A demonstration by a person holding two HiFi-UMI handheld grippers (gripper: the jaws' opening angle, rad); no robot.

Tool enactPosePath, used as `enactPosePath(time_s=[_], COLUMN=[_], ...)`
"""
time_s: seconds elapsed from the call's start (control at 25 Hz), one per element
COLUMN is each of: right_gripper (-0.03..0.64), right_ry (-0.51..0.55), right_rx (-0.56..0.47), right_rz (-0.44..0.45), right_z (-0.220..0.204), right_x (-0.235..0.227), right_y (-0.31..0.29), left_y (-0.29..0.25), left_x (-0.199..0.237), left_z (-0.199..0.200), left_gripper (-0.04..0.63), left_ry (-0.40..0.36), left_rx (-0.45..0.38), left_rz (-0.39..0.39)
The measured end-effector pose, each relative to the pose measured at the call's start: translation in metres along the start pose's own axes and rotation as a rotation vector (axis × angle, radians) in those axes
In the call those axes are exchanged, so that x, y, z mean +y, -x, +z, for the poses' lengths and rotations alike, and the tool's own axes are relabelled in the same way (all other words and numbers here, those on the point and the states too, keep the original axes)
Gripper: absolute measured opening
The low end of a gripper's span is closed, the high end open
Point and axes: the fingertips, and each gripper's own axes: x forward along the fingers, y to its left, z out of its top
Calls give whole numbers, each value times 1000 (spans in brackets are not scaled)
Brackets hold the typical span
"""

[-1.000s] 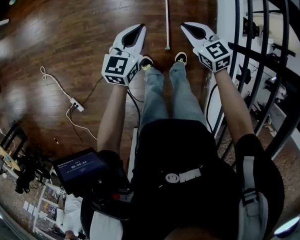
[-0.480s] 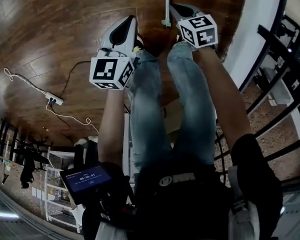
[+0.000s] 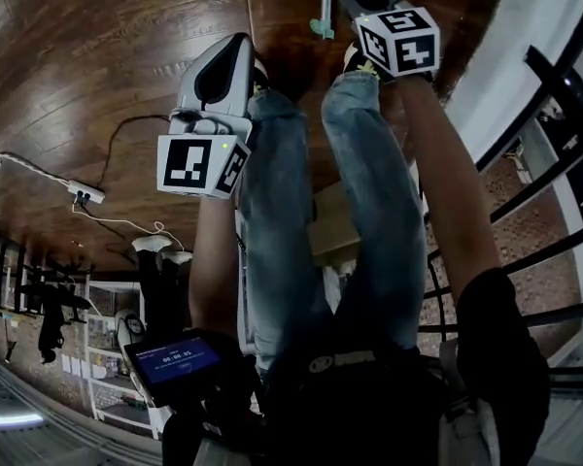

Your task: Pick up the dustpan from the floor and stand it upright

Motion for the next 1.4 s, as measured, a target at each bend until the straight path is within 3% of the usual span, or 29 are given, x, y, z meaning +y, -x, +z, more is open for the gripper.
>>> enactPosePath(time_s=[0.16, 0.24, 0.28, 0.44, 0.64, 0.76, 0.92, 1.12, 1.16, 1.2, 1.4], right_gripper=[15, 252, 258, 258, 253, 239, 216, 240, 188, 84, 75], right_ry=[-14, -31, -36, -70, -74, -111, -280, -371, -381, -386, -485], right_rx=[-8, 25, 45, 75, 86, 82, 34, 47, 45, 40, -11], right_rz=[10, 40, 41, 25, 78, 185, 391, 524, 563, 594, 654], right_z=[12, -7, -18, -40, -38, -51, -55, -54, -50, -44, -27], right_x=[0, 0, -1, -5, -7, -1, 8, 11, 15, 20, 43], right_y=[4, -17, -30, -59, -68, -76, -87, -97, -95, -91, -74], left_y=[3, -4, -6, -9, -13, -16, -15, -14, -16, -17, -11], left_x=[-9, -2, 2, 11, 14, 8, 7, 9, 9, 10, 8], left_z=[14, -1, -10, -27, -26, -36, -40, -31, -30, -28, -18], left_gripper=[17, 17, 17, 17, 17, 18, 18, 18, 18, 18, 18], left_ry=[-7, 5, 7, 1, 11, 13, 10, 29, 28, 27, 24], left_rx=[3, 3, 0, -4, -4, 1, 11, 14, 13, 12, 12], left_rz=[-10, -9, -8, -11, -7, -18, -32, -41, -43, -44, -45])
